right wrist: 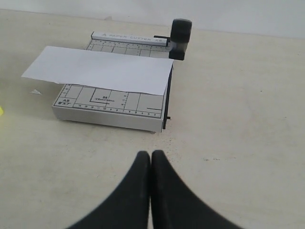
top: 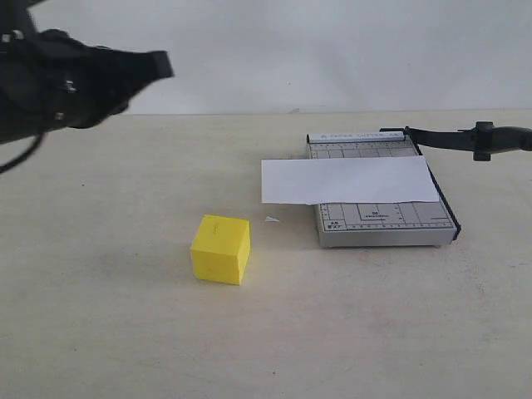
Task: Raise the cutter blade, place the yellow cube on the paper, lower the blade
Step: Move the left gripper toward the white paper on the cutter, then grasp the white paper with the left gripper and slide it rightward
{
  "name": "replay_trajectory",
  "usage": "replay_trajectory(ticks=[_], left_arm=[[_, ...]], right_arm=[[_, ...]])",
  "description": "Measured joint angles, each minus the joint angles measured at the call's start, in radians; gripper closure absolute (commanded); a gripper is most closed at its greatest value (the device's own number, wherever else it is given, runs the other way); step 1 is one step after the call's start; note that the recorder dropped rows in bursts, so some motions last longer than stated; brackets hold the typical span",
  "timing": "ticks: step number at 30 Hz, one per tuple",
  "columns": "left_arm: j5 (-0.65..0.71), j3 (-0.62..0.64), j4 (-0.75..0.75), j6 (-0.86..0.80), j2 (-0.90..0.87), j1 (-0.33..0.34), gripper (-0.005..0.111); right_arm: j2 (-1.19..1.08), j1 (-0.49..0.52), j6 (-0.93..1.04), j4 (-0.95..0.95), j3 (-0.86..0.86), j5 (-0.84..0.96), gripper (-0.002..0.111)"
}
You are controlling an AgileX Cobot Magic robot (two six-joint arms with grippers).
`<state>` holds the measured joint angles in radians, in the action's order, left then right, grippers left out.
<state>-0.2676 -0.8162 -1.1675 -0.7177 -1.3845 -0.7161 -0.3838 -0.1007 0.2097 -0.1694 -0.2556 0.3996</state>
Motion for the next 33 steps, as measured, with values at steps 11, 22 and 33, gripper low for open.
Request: replay_trajectory(ticks=[11, 22, 33], left_arm=[[0.370, -0.507, 0.000, -0.089, -0.586, -0.090, 0.102], [0.467, -0.772, 0.092, -0.089, -0.880, -0.090, 0.102], [0.701, -0.988, 0.148, -0.088, -1.033, -0.090, 0.102]], right_arm=[[-0.091, 0.000, 0.000, 0.000, 0.000, 0.002, 0.108], [-0.240, 0.000, -0.016, -0.062, -0.015, 0.005, 0.108], [-0.240, 0.000, -0.019, -0.103, -0.020, 0.009, 0.108]])
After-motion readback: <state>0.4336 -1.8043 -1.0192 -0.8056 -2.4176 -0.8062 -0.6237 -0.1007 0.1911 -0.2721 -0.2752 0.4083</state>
